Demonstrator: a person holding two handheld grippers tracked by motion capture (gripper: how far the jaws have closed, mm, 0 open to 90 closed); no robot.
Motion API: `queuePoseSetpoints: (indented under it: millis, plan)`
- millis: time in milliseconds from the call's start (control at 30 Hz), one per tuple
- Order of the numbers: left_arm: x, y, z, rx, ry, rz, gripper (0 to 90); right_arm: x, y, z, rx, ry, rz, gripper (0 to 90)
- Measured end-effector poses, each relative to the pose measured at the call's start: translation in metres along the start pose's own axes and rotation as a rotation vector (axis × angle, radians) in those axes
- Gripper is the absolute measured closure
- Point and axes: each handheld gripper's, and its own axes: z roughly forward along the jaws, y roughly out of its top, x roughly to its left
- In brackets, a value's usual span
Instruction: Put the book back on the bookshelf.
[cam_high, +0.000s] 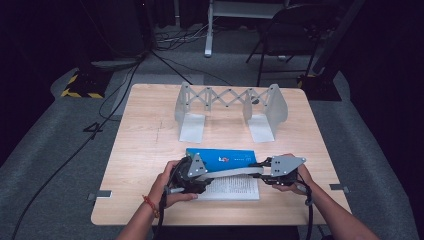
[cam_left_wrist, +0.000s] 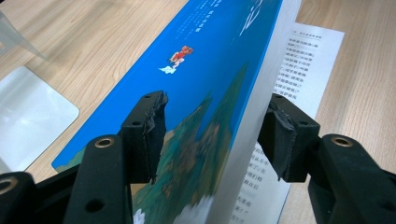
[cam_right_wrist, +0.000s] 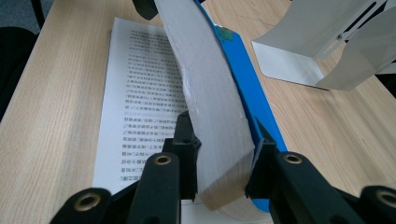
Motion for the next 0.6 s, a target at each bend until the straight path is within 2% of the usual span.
queuePoseSetpoints:
  millis: [100,200,233,333,400,467,533,567,600]
  plan:
    - [-0.006,0.008,-0.002,-0.027,-0.020,-0.010,40.4,0.003,0.003,0.001,0.010,0.001,-0.014,72.2]
    - [-0.016,0.018,0.003,-0.018,-0.014,0.024,37.2,0.005,0.007,0.002,0.016,0.000,-0.020,72.6]
    - [-0.020,0.019,0.007,-0.011,-0.022,0.019,37.2,0.006,0.008,0.003,0.016,-0.003,-0.023,72.8]
    - [-0.027,0.020,0.019,0.027,0.025,0.047,33.8,0.006,0.011,0.003,0.011,-0.003,-0.010,72.9]
    - [-0.025,0.019,0.020,0.022,0.031,0.023,34.2,0.008,0.012,0.005,0.023,-0.006,-0.019,72.9]
    - [-0.025,0.019,0.020,0.018,0.050,0.018,35.1,0.009,0.013,0.005,0.024,-0.008,-0.016,73.0]
    - [-0.024,0.020,0.017,-0.013,0.090,0.020,35.6,0.009,0.014,0.005,0.027,-0.008,-0.017,73.1]
    - [-0.022,0.021,0.011,-0.060,0.091,0.006,35.2,0.008,0.014,0.005,0.026,-0.007,-0.014,73.1]
    - [-0.018,0.023,0.006,-0.068,0.078,-0.001,34.1,0.008,0.014,0.005,0.024,-0.007,-0.012,73.1]
